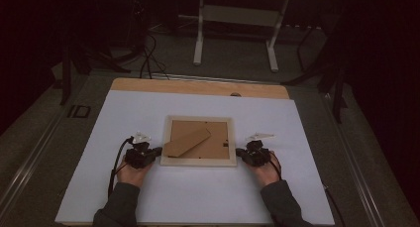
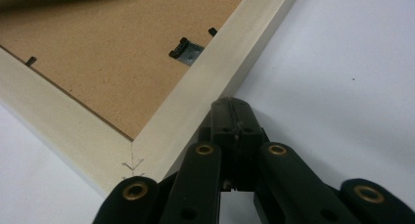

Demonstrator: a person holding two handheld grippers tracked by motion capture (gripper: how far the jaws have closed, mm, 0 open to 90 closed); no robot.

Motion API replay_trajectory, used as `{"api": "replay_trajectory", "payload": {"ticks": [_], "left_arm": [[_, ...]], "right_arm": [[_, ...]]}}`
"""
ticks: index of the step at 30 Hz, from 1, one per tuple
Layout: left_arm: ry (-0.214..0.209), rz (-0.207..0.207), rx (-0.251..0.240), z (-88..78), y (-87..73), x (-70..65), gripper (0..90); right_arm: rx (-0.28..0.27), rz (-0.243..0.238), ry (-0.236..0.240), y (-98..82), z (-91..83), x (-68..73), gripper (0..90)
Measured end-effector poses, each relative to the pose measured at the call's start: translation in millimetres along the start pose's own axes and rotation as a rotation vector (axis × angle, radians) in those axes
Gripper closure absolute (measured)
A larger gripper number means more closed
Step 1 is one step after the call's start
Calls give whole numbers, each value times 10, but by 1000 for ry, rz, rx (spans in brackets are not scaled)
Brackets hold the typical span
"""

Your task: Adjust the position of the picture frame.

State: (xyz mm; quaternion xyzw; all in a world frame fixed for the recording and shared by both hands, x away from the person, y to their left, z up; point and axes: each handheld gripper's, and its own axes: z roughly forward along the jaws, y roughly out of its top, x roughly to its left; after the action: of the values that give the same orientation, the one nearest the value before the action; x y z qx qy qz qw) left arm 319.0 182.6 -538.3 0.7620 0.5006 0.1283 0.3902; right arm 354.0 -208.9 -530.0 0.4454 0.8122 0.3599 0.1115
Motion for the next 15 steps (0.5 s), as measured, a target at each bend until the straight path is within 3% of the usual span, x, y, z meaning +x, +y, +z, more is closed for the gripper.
{"api": "replay_trajectory", "payload": {"ticks": [15], "left_arm": [[5, -4, -4, -3, -13, -19, 900]], "right_arm": [[-19, 7, -13, 15, 28, -21, 899]]}}
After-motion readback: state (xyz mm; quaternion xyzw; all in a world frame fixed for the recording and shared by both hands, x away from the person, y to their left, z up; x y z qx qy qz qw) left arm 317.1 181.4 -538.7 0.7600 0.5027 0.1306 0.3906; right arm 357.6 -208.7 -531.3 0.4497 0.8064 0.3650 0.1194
